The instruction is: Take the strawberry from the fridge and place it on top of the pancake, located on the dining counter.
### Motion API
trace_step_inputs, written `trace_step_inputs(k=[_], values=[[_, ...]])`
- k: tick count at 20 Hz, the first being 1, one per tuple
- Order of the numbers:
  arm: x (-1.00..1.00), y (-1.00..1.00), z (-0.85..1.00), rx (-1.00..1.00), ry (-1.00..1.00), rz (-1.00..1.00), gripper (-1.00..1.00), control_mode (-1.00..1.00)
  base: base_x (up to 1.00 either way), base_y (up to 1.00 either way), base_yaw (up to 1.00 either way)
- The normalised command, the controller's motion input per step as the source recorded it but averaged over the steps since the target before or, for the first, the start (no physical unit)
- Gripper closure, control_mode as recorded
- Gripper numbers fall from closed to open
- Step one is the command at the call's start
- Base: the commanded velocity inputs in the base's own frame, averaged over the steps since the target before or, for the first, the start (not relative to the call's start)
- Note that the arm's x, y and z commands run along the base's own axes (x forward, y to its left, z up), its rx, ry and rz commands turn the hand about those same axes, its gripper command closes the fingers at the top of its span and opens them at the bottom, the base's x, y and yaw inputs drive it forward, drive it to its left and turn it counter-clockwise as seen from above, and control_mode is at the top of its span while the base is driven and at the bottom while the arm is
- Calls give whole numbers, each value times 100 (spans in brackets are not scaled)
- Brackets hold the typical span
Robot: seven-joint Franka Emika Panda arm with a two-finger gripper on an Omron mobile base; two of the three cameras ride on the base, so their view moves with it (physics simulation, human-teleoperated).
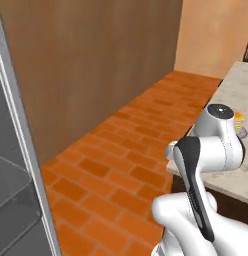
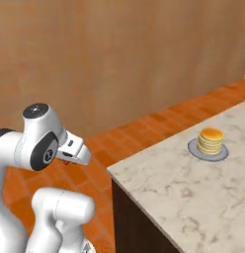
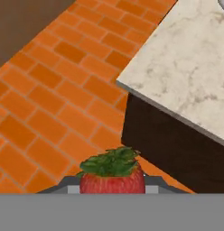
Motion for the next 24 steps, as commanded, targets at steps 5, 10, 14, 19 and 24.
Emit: trace_step_inputs(k=[5,10,14,19,24], values=[[0,0,0,0,0,0,100,100,25,31,81],[0,0,0,0,0,0,100,100,100,0,52],[0,0,0,0,0,0,100,100,100,-3,29],[0,0,0,0,0,0,100,100,100,0,-13],[0,0,0,0,0,0,100,100,93,-3,-63]])
